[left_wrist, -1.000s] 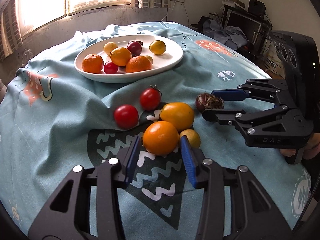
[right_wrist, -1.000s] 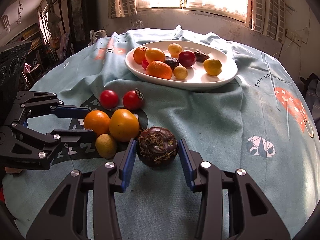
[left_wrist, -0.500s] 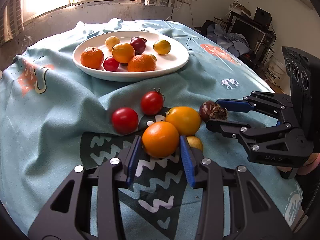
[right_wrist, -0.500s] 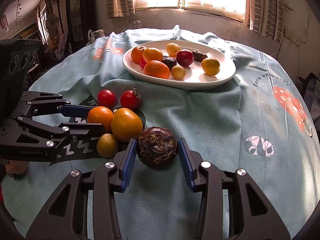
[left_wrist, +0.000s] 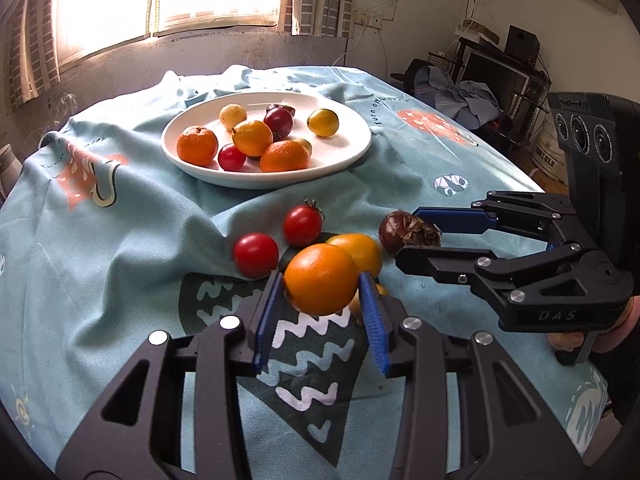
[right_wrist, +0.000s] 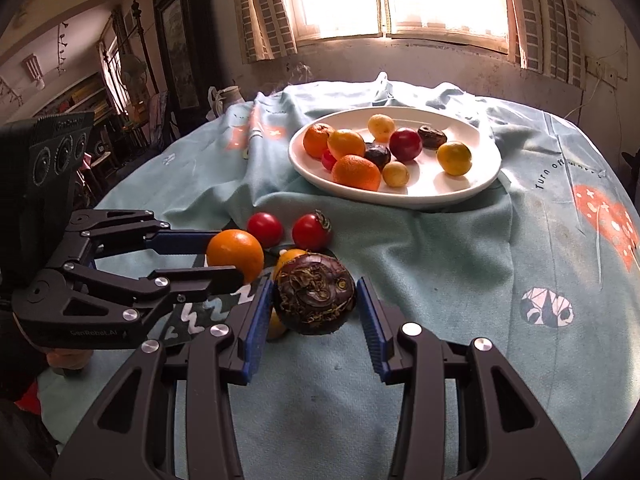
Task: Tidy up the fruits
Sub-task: 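Lower the passion fruit and orange onto the white plate and open both grippers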
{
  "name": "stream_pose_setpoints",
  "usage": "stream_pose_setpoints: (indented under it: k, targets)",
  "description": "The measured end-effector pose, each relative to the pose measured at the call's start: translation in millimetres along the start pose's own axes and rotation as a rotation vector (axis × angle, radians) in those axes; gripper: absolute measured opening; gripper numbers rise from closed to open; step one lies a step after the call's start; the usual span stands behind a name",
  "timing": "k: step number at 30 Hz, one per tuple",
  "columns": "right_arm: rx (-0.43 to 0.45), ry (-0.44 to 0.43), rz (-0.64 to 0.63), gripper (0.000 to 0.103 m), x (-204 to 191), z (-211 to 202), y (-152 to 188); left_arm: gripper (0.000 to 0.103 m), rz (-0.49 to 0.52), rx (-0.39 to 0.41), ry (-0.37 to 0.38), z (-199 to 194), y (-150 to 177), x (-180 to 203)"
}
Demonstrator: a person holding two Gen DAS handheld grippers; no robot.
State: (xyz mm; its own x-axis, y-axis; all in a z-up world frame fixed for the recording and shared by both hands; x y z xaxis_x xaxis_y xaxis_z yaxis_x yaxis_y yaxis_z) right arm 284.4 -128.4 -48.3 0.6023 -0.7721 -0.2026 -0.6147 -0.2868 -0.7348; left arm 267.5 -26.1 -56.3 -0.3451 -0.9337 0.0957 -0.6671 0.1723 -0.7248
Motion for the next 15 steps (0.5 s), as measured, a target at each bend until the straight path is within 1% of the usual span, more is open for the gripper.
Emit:
stream_pose_setpoints:
  k: [1, 3, 7, 11, 13, 15]
  targets:
    - [0.026, 0.003, 0.012, 0.043, 1, -2, -6, 0.040, -0.007, 0.011, -0.008, -1, -5, -3]
    - [0.076, 0.037, 0.037, 0.043, 7, -2, -20, 0.040, -0.030, 0.034, -0.028, -3, -19, -12]
    - [0.151, 0.182, 0.063, 0.043, 30, 7, -52, 0.040, -0.065, 0.067, -0.084, 4, -53, -36]
    - [0.187, 0.214, 0.119, 0.043, 57, 20, -74, 0.040, -0.085, 0.093, -0.146, 19, -83, -59]
    - [0.201, 0.231, 0.128, 0.043, 67, 25, -80, 0.040, -0.092, 0.099, -0.167, 28, -95, -69]
    - [0.205, 0.230, 0.141, 0.043, 76, 30, -86, 0.040, -0.094, 0.099, -0.179, 37, -106, -77]
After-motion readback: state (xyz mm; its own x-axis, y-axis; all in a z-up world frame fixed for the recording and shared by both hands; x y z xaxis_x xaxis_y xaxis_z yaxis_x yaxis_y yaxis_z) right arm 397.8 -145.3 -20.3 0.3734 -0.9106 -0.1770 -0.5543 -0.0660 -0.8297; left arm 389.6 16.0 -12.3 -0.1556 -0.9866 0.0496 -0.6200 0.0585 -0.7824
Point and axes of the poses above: each gripper's, at about its wrist camera, not at the fingertips, and z roughly the way its jaws point, x to its right, y to its underside, the point moved 6 cm from there along z, roughly the way its jaws point, and after that the axes turned 2 degrees about z, right-handed, at the moved point
